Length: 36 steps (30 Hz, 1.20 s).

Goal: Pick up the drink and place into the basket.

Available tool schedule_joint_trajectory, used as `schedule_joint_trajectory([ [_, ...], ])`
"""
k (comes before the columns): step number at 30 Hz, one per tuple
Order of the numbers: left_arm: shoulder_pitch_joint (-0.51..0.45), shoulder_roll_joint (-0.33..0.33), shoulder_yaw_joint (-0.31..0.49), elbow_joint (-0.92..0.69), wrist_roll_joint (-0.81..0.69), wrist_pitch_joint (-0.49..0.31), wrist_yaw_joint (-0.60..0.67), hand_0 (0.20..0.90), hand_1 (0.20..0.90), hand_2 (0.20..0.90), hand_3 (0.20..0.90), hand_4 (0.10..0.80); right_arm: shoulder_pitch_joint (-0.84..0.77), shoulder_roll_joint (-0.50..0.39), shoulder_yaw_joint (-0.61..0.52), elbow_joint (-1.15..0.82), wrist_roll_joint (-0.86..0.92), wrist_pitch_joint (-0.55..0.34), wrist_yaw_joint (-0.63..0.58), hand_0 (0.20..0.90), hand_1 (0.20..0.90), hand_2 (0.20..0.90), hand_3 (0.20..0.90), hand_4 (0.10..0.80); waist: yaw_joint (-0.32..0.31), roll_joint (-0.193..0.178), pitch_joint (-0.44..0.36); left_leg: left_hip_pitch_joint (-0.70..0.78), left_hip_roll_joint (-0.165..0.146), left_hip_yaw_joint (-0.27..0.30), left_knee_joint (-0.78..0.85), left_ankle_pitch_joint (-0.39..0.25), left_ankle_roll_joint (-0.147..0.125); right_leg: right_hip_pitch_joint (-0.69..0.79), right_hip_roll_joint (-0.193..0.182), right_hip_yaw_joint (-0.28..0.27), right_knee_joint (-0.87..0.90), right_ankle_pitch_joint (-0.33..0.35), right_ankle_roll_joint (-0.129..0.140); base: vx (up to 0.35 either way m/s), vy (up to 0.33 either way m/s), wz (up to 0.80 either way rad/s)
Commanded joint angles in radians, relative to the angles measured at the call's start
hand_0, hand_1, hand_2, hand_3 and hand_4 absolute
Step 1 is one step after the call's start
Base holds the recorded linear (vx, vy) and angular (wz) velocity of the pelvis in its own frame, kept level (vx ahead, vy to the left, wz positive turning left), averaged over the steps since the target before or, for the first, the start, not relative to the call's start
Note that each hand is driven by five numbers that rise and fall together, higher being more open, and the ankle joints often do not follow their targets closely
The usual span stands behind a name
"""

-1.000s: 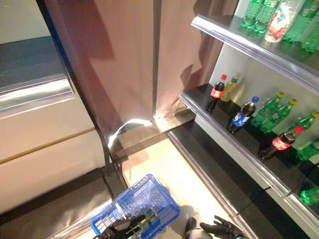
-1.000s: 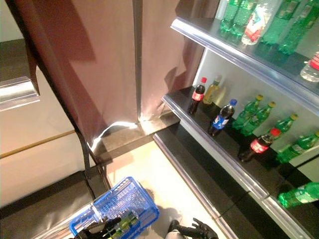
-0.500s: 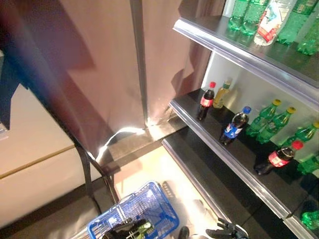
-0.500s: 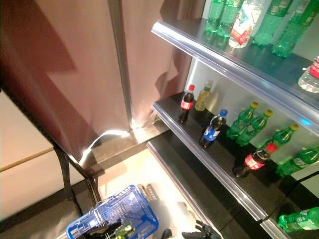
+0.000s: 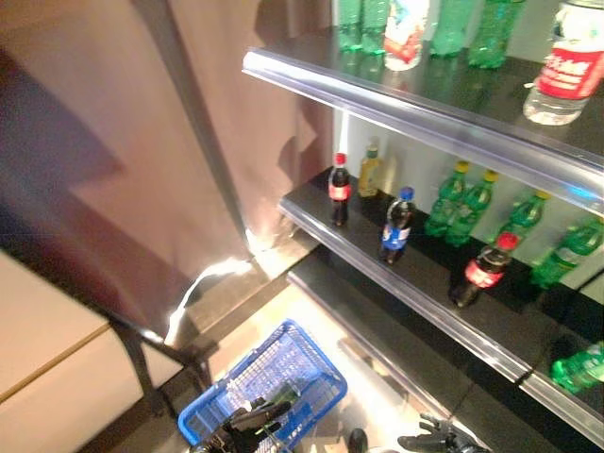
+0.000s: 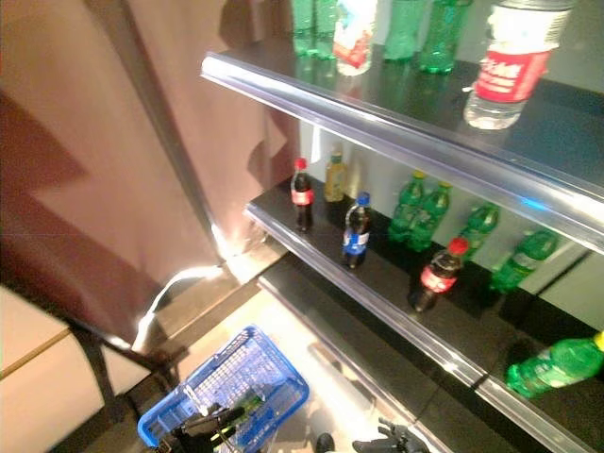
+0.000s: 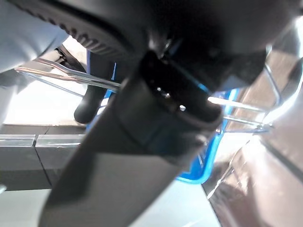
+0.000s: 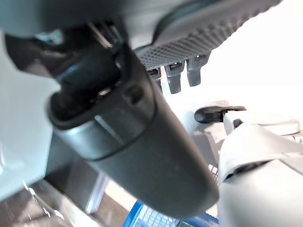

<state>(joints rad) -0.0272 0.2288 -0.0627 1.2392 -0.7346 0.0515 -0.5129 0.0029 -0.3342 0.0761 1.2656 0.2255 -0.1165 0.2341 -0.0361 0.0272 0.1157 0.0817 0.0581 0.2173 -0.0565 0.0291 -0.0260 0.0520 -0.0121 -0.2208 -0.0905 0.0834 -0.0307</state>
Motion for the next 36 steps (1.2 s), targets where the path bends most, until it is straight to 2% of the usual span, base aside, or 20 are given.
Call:
schedule_joint_trajectory([
  [1, -0.037, 0.030, -0.007, -0.037, -0.029, -0.003, -0.110, 0.300, 0.300, 0.300, 0.200, 0.100, -0.045, -0.001, 0.005, 0.030, 0.018, -0.042, 0.014, 0.900, 0.900, 0.900, 0.900, 0.800, -0.018, -0.030, -0.014, 0.017, -0.073, -0.010, -0.031, -0.013, -0.016, 0.031, -0.033, 0.005, 0.060, -0.060, 0.126, -0.026, 0.175, -0.34],
  [5, -0.043, 0.043, 0.002, -0.024, -0.032, 0.004, -0.096, 0.300, 0.300, 0.300, 0.200, 0.100, -0.030, 0.009, -0.001, 0.029, 0.012, -0.040, 0.005, 0.900, 0.900, 0.900, 0.900, 0.800, -0.021, -0.037, -0.017, 0.017, -0.082, 0.010, -0.031, -0.027, -0.007, 0.010, -0.045, -0.008, 0.077, -0.052, 0.147, -0.039, 0.106, -0.08],
  [6, -0.040, 0.053, 0.017, -0.009, -0.032, -0.003, -0.086, 0.300, 0.300, 0.300, 0.200, 0.100, -0.028, 0.013, -0.010, 0.034, -0.012, -0.042, 0.018, 0.900, 0.900, 0.900, 0.900, 0.800, -0.009, -0.047, -0.013, 0.021, -0.075, 0.042, -0.031, -0.032, -0.011, -0.003, -0.064, -0.062, 0.085, -0.037, 0.166, -0.080, 0.003, -0.22],
  [8, -0.038, 0.066, 0.035, 0.003, -0.030, -0.012, -0.085, 0.300, 0.300, 0.300, 0.200, 0.100, -0.026, 0.020, -0.014, 0.035, -0.020, -0.050, 0.032, 0.900, 0.900, 0.900, 0.900, 0.800, 0.000, -0.053, -0.008, 0.023, -0.064, 0.072, -0.031, -0.032, -0.010, -0.017, -0.091, -0.096, 0.106, -0.028, 0.181, -0.095, -0.059, -0.64],
  [9, -0.040, 0.074, 0.043, 0.012, -0.023, -0.016, -0.086, 0.300, 0.300, 0.300, 0.200, 0.100, -0.026, 0.023, -0.017, 0.036, -0.013, -0.055, 0.034, 0.900, 0.900, 0.900, 0.900, 0.800, -0.001, -0.054, -0.005, 0.020, -0.059, 0.076, -0.031, -0.031, -0.002, -0.028, -0.113, -0.078, 0.133, -0.024, 0.191, -0.070, -0.070, -0.62],
  [10, -0.041, 0.075, 0.043, 0.014, -0.023, -0.016, -0.086, 0.300, 0.300, 0.300, 0.200, 0.100, -0.026, 0.024, -0.017, 0.037, -0.011, -0.056, 0.033, 0.900, 0.900, 0.900, 0.900, 0.800, -0.001, -0.054, -0.005, 0.019, -0.058, 0.076, -0.031, -0.030, -0.001, -0.030, -0.117, -0.075, 0.139, -0.024, 0.192, -0.094, -0.129, -0.27],
  [11, -0.046, 0.082, 0.044, 0.022, -0.016, -0.016, -0.084, 0.300, 0.300, 0.300, 0.200, 0.100, -0.028, 0.028, -0.018, 0.038, 0.006, -0.059, 0.029, 0.900, 0.900, 0.900, 0.900, 0.800, -0.002, -0.050, -0.003, 0.016, -0.052, 0.073, -0.031, -0.027, 0.008, -0.040, -0.153, -0.049, 0.186, -0.007, 0.197, -0.069, -0.114, -0.09],
  [12, -0.048, 0.083, 0.044, 0.024, -0.013, -0.017, -0.083, 0.300, 0.300, 0.300, 0.200, 0.100, -0.029, 0.029, -0.018, 0.039, 0.009, -0.059, 0.028, 0.900, 0.900, 0.900, 0.900, 0.800, -0.001, -0.049, -0.006, 0.010, -0.050, 0.073, -0.031, -0.024, 0.010, -0.047, -0.161, -0.043, 0.194, 0.001, 0.197, -0.098, -0.225, -0.04],
  [13, -0.051, 0.080, 0.035, 0.032, -0.010, -0.028, -0.080, 0.300, 0.300, 0.300, 0.200, 0.100, -0.042, 0.029, -0.023, 0.052, 0.010, -0.063, 0.030, 0.900, 0.900, 0.900, 0.900, 0.800, -0.005, -0.039, -0.010, 0.004, -0.040, 0.059, -0.031, -0.021, 0.017, -0.064, -0.201, 0.004, 0.246, 0.036, 0.196, -0.043, -0.213, -0.03],
  [14, -0.050, 0.079, 0.029, 0.034, -0.022, -0.033, -0.080, 0.300, 0.300, 0.300, 0.200, 0.100, -0.048, 0.028, -0.024, 0.060, 0.010, -0.066, 0.032, 0.900, 0.900, 0.900, 0.900, 0.800, -0.005, -0.034, -0.010, 0.002, -0.034, 0.055, -0.031, -0.019, 0.019, -0.067, -0.206, 0.018, 0.258, 0.035, 0.195, -0.033, -0.278, -0.04],
  [17, -0.058, 0.074, 0.026, 0.020, -0.045, -0.034, -0.064, 0.300, 0.300, 0.300, 0.200, 0.100, -0.066, 0.025, -0.016, 0.071, -0.005, -0.061, 0.025, 0.900, 0.900, 0.900, 0.900, 0.800, 0.011, -0.026, -0.012, -0.008, 0.002, 0.065, -0.031, -0.002, -0.004, -0.023, -0.188, -0.017, 0.171, -0.039, 0.193, -0.004, -0.237, -0.07],
  [19, -0.065, 0.076, 0.022, -0.001, -0.054, -0.031, -0.062, 0.300, 0.300, 0.300, 0.200, 0.100, -0.077, 0.022, 0.002, 0.050, 0.015, -0.051, 0.025, 0.900, 0.900, 0.900, 0.900, 0.800, 0.025, -0.030, -0.008, -0.023, 0.020, 0.059, -0.024, 0.016, -0.015, -0.002, -0.175, -0.024, 0.135, -0.056, 0.190, -0.010, -0.285, -0.11],
  [23, -0.061, 0.068, 0.031, -0.007, -0.020, -0.032, -0.058, 0.300, 0.300, 0.300, 0.200, 0.100, -0.086, 0.017, 0.012, 0.027, 0.056, -0.025, 0.009, 0.900, 0.900, 0.900, 0.900, 0.800, 0.031, -0.039, -0.011, -0.023, 0.047, 0.070, -0.028, 0.032, -0.036, 0.030, -0.168, -0.051, 0.074, -0.046, 0.182, -0.004, -0.173, -0.01],
  [28, -0.042, 0.058, 0.034, -0.019, -0.027, -0.036, -0.054, 0.300, 0.300, 0.300, 0.200, 0.100, -0.066, 0.008, -0.005, 0.047, 0.037, -0.029, 0.016, 0.900, 0.900, 0.900, 0.900, 0.800, 0.021, -0.027, -0.023, -0.013, 0.061, 0.071, -0.031, 0.032, -0.052, 0.058, -0.165, -0.073, 0.049, -0.053, 0.174, 0.001, -0.017, 0.11],
  [36, -0.033, 0.067, 0.048, 0.000, -0.019, -0.039, -0.066, 0.300, 0.300, 0.300, 0.200, 0.100, -0.049, 0.016, -0.010, 0.055, 0.032, -0.045, 0.011, 0.900, 0.900, 0.900, 0.900, 0.800, 0.012, -0.020, -0.035, 0.012, 0.050, 0.060, -0.031, 0.011, -0.047, 0.069, -0.173, -0.087, 0.067, -0.067, 0.174, -0.019, 0.017, 0.05],
])
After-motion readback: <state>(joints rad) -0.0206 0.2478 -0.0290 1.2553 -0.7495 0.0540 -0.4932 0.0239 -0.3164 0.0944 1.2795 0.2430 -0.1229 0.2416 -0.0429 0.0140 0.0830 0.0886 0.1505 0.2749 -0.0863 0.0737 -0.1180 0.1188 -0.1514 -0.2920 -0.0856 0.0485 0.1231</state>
